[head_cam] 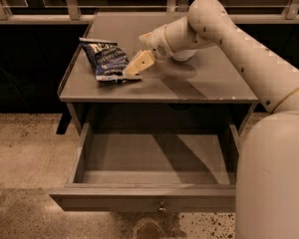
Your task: Place blue chip bag into top drawer
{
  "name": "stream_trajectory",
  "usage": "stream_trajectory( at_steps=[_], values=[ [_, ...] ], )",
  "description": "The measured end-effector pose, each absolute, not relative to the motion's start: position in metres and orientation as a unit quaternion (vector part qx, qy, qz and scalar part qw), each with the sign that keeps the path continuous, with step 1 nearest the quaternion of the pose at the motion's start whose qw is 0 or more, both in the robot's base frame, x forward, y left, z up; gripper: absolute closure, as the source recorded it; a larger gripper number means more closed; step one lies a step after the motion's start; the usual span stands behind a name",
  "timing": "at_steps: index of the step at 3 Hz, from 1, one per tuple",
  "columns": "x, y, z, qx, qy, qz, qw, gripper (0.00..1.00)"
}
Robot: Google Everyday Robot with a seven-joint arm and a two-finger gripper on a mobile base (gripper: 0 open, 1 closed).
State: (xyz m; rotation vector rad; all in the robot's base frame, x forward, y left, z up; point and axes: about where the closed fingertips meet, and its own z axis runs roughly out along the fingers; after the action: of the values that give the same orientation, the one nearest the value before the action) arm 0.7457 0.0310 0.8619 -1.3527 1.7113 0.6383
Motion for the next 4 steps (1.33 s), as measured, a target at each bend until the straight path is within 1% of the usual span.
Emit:
stream_trajectory(
  at_steps=[1, 2, 4],
  values=[
    [0.752, 0.04, 0.84, -0.515, 0.696, 0.282, 0.414, 0.0],
    [0.749, 0.047, 0.825, -0.495, 0.702, 0.284, 0.426, 0.16],
    [0.751, 0.051, 0.82, -0.49, 0.704, 0.283, 0.43, 0.61]
  ],
)
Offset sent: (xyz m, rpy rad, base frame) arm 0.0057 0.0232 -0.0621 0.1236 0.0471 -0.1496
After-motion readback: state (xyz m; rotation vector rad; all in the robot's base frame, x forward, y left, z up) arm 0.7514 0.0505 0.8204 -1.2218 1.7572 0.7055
